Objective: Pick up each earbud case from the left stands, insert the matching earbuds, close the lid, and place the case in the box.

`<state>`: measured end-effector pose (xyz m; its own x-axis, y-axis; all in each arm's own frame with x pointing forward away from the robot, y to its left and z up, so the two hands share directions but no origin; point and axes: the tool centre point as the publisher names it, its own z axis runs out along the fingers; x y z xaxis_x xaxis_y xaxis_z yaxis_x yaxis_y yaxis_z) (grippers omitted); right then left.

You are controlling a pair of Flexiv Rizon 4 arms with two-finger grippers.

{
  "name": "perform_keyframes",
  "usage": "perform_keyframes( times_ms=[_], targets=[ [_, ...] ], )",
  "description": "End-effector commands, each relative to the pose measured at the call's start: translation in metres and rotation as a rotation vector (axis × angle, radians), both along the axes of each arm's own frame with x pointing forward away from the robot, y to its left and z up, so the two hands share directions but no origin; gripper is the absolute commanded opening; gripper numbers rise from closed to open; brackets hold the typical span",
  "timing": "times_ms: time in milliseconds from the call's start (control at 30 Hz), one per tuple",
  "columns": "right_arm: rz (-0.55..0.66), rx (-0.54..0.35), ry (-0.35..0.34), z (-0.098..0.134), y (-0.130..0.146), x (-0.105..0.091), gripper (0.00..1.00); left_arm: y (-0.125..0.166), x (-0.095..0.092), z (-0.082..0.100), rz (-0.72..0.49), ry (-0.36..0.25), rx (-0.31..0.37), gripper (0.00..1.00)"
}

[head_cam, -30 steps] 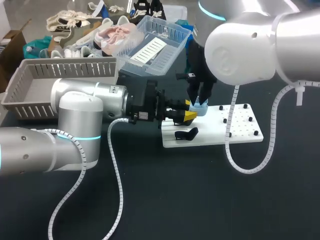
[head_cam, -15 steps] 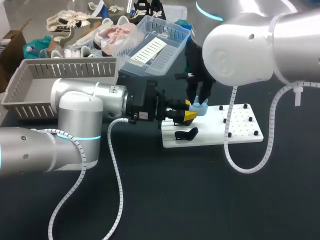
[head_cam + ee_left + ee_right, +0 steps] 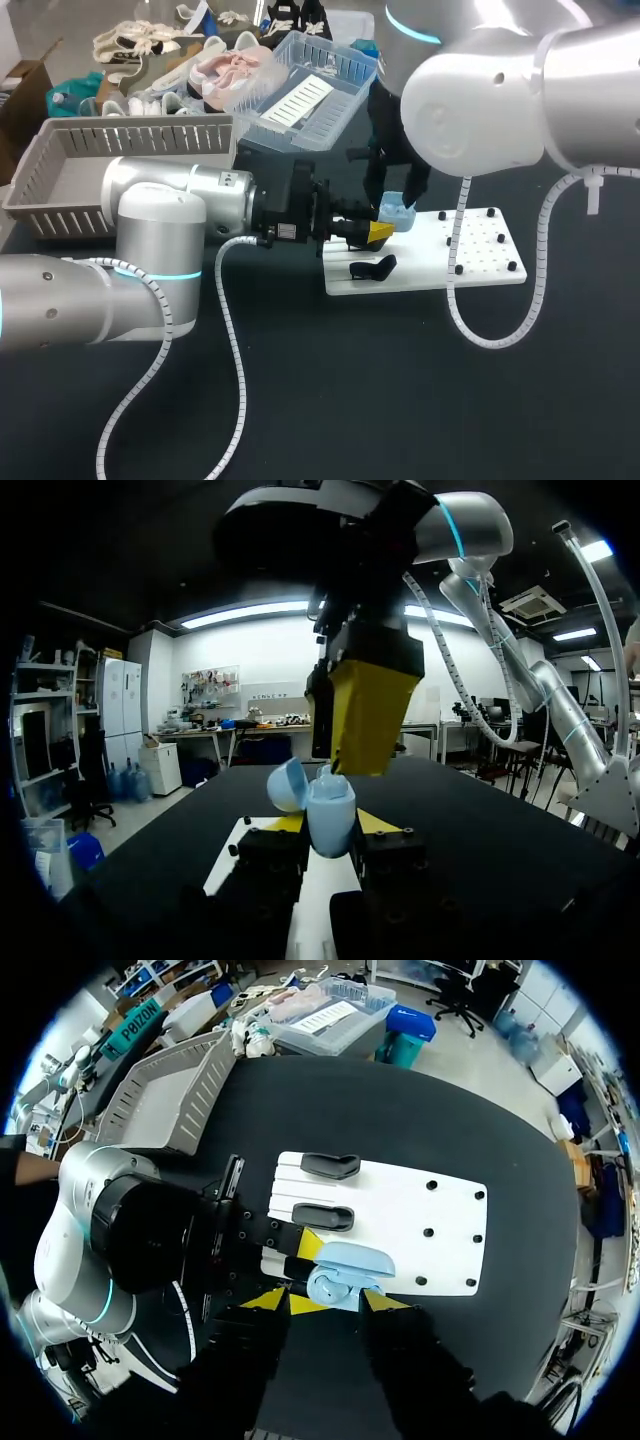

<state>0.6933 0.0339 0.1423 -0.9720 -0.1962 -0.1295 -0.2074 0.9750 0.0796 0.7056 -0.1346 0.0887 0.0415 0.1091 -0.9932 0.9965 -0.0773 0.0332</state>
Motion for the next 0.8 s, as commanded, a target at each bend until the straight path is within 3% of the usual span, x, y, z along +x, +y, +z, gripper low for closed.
perform_keyframes(
  times_ms=[33, 167, 200, 233, 267, 333, 800],
  targets=[
    [-0.007, 0.015, -0.013, 0.007, -0.003, -0.005, 0.44, 0.0, -0.001, 0.0, 0.002, -0.001, -0.001, 0.0],
    [-0.049, 0.026, -0.047, 0.012, -0.01, -0.002, 0.49, 0.0, -0.001, 0.0, 0.002, -0.001, -0.001, 0.0],
    [-0.058, 0.025, -0.054, 0.013, -0.011, -0.001, 0.6, 0.0, -0.001, 0.0, 0.002, -0.001, -0.001, 0.0],
    [-0.076, 0.024, -0.064, 0.012, -0.013, 0.0, 0.79, 0.0, -0.001, 0.0, 0.002, -0.001, -0.001, 0.0],
    [-0.097, 0.025, -0.079, 0.012, -0.016, 0.003, 0.9, 0.0, -0.001, 0.0, 0.002, -0.001, -0.001, 0.0],
    [-0.129, 0.017, -0.099, 0.01, -0.019, 0.007, 1.0, 0.0, -0.001, 0.0, 0.002, -0.001, -0.001, 0.0],
    [-0.3, 0.017, -0.192, 0.006, -0.038, 0.035, 1.0, 0.0, -0.001, 0.0, 0.002, -0.001, -0.001, 0.0]
  ],
)
